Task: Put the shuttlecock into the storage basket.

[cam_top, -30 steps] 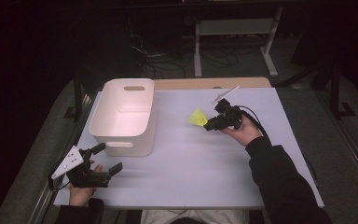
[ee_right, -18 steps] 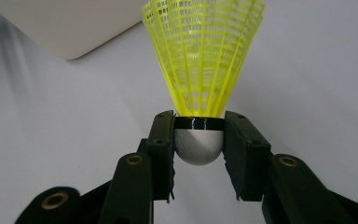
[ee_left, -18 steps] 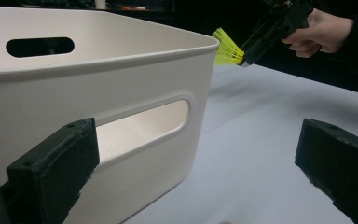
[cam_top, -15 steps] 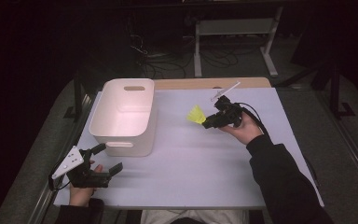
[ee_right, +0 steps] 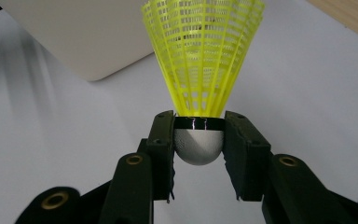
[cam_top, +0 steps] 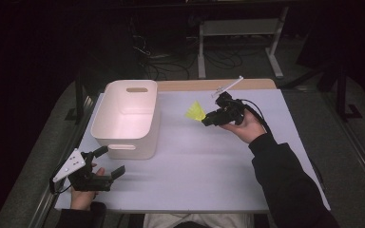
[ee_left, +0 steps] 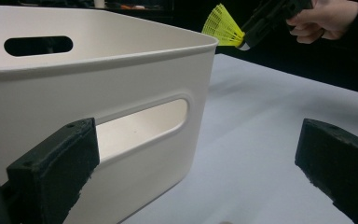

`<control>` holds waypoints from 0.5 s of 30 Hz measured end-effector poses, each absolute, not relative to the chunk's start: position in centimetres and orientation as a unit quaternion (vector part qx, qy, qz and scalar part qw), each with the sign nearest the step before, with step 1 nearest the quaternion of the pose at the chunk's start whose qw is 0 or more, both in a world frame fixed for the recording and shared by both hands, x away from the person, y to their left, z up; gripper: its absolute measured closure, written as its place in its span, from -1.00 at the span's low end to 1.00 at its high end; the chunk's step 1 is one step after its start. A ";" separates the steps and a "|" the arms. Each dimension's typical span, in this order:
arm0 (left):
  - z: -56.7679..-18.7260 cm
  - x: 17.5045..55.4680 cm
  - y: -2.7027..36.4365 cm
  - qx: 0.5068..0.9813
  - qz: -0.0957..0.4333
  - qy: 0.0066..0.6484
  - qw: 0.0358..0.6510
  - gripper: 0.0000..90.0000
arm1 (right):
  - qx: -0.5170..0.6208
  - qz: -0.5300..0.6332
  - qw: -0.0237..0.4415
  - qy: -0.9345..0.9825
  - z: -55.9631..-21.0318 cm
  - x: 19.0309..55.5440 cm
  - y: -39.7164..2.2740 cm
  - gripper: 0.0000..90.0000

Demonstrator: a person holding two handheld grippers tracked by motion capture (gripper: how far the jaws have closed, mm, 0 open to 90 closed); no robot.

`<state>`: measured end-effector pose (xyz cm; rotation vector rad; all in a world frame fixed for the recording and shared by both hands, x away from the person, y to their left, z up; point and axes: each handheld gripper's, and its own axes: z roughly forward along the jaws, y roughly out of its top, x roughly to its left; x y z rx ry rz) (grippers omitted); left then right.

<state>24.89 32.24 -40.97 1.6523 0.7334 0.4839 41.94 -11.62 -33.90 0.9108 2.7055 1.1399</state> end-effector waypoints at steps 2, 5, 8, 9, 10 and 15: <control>-41.0 24.9 32.3 0.711 0.208 0.315 0.594 -1.00 | 0.294 0.371 0.036 0.880 -33.8 41.9 -11.6 0.41; -41.0 24.9 32.2 0.711 0.208 0.316 0.593 -1.00 | 0.293 0.374 0.037 0.879 -33.3 41.8 -11.3 0.41; -41.0 24.9 32.3 0.711 0.208 0.316 0.593 -1.00 | 0.289 0.376 0.038 0.879 -33.1 41.8 -11.3 0.42; -41.0 24.9 32.3 0.710 0.208 0.316 0.594 -1.00 | 0.289 0.376 0.039 0.880 -33.0 41.8 -11.2 0.42; -41.0 24.9 32.3 0.710 0.208 0.316 0.594 -1.00 | 0.286 0.377 0.041 0.880 -32.9 41.8 -11.1 0.42; -41.0 24.9 32.2 0.710 0.208 0.316 0.594 -1.00 | 0.283 0.380 0.044 0.879 -32.4 41.7 -10.9 0.41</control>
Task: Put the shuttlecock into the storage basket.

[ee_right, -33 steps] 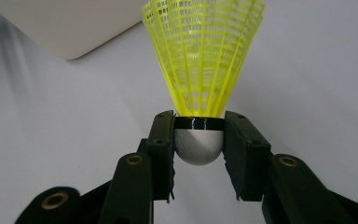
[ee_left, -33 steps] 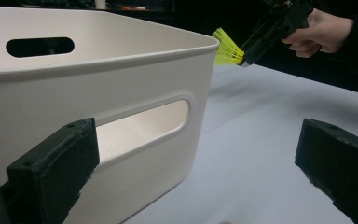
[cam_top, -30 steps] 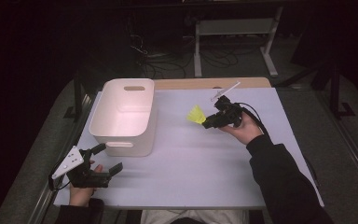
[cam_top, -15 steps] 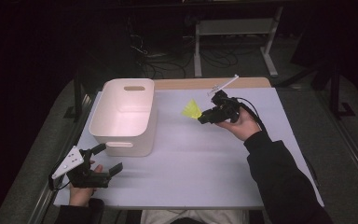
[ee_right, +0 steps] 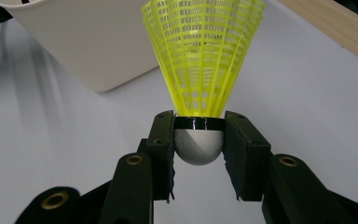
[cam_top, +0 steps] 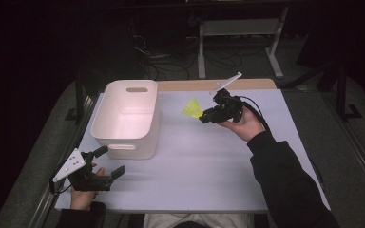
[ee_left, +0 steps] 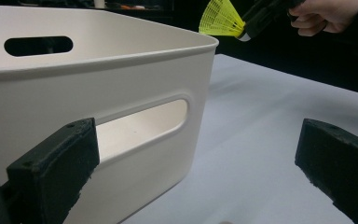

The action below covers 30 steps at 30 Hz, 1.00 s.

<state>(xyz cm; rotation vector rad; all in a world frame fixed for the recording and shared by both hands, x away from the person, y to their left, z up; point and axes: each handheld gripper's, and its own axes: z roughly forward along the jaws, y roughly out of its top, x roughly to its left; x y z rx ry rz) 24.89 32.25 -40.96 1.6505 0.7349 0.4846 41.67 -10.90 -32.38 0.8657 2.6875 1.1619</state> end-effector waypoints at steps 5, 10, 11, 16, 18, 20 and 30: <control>-41.0 24.9 32.3 0.710 0.208 0.316 0.594 -1.00 | 0.280 0.385 0.044 0.879 -31.7 41.6 -10.6 0.42; -41.0 24.9 32.3 0.710 0.208 0.316 0.594 -1.00 | 0.271 0.388 0.046 0.880 -31.3 41.5 -10.2 0.41; -41.0 24.9 32.3 0.710 0.208 0.316 0.594 -1.00 | 0.270 0.388 0.046 0.880 -31.2 41.5 -10.1 0.41; -41.0 24.9 32.3 0.710 0.208 0.316 0.594 -1.00 | 0.263 0.391 0.046 0.881 -30.7 41.5 -9.6 0.41; -41.0 24.9 32.3 0.710 0.208 0.315 0.594 -1.00 | 0.262 0.390 0.047 0.882 -30.7 41.5 -9.5 0.41; -41.0 24.9 32.3 0.710 0.208 0.315 0.594 -1.00 | 0.256 0.392 0.049 0.882 -30.4 41.4 -9.2 0.41; -41.0 24.9 32.3 0.711 0.208 0.315 0.594 -1.00 | 0.244 0.398 0.053 0.883 -29.7 41.2 -8.5 0.41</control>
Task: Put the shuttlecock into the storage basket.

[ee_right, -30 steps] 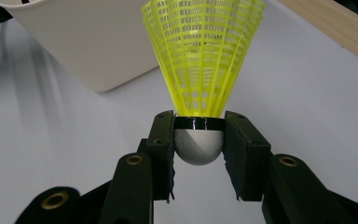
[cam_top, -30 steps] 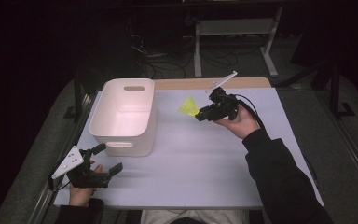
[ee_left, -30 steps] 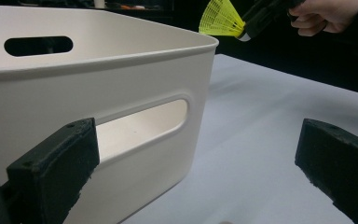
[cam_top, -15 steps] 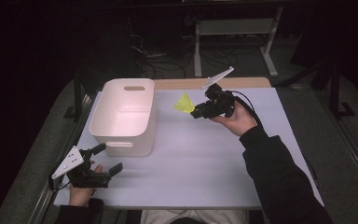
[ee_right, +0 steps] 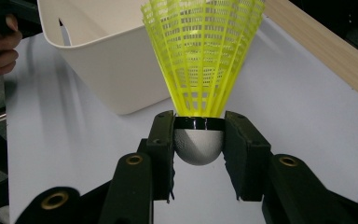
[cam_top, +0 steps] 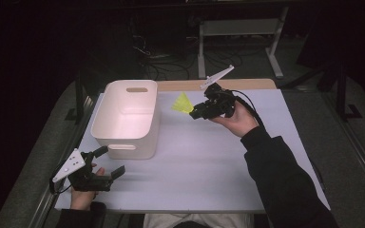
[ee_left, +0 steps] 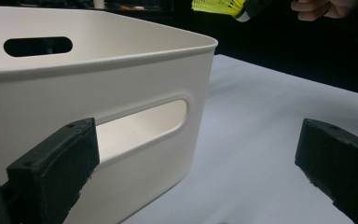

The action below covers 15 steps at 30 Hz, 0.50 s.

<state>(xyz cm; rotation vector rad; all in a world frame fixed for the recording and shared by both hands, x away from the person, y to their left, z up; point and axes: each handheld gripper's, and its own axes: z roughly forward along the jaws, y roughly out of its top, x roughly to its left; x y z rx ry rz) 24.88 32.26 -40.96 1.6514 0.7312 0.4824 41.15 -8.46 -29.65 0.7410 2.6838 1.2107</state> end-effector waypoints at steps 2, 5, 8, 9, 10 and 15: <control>-41.0 24.9 32.3 0.711 0.208 0.315 0.594 -1.00 | 0.244 0.399 0.052 0.882 -29.6 41.1 -8.4 0.41; -41.0 24.9 32.3 0.710 0.208 0.315 0.594 -1.00 | 0.240 0.399 0.053 0.883 -29.2 41.1 -8.0 0.41; -41.0 24.9 32.3 0.711 0.208 0.314 0.594 -1.00 | 0.235 0.401 0.054 0.884 -28.9 41.1 -7.8 0.42; -41.0 24.9 32.3 0.710 0.208 0.314 0.595 -1.00 | 0.233 0.401 0.055 0.884 -28.8 41.1 -7.7 0.41; -41.0 24.9 32.3 0.710 0.208 0.314 0.595 -1.00 | 0.233 0.401 0.055 0.884 -28.7 41.1 -7.6 0.41; -41.0 24.9 32.3 0.710 0.208 0.315 0.595 -1.00 | 0.227 0.401 0.056 0.886 -28.2 41.0 -7.0 0.41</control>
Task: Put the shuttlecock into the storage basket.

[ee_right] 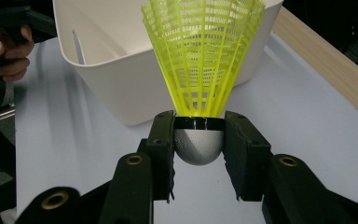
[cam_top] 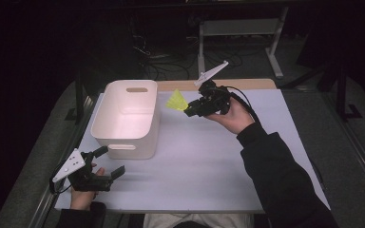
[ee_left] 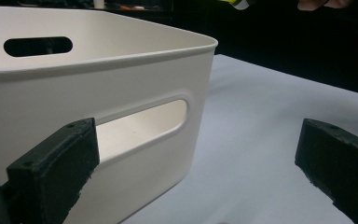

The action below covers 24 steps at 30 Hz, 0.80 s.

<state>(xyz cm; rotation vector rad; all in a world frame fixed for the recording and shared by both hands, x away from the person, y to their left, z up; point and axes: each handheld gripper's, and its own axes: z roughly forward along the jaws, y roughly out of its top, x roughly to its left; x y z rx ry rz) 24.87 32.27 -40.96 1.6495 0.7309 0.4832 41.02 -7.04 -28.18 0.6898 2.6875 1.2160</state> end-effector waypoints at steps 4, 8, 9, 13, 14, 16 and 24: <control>-41.0 24.9 32.3 0.710 0.208 0.314 0.595 -1.00 | 0.222 0.403 0.057 0.886 -27.8 41.0 -6.6 0.41; -41.0 24.9 32.3 0.710 0.208 0.314 0.595 -1.00 | 0.214 0.402 0.058 0.888 -27.6 41.0 -6.2 0.41; -41.0 24.9 32.3 0.710 0.208 0.314 0.595 -1.00 | 0.216 0.403 0.057 0.888 -27.5 41.0 -6.0 0.41; -40.9 24.9 32.3 0.709 0.208 0.314 0.596 -1.00 | 0.207 0.404 0.060 0.889 -27.1 41.0 -5.6 0.41; -40.9 24.9 32.3 0.709 0.208 0.314 0.596 -1.00 | 0.210 0.404 0.058 0.888 -27.0 41.0 -5.4 0.41; -40.9 24.9 32.3 0.709 0.208 0.314 0.596 -1.00 | 0.206 0.403 0.059 0.890 -26.9 41.0 -5.2 0.41; -40.9 24.8 32.4 0.708 0.207 0.313 0.598 -1.00 | 0.198 0.401 0.060 0.892 -26.5 40.9 -4.3 0.41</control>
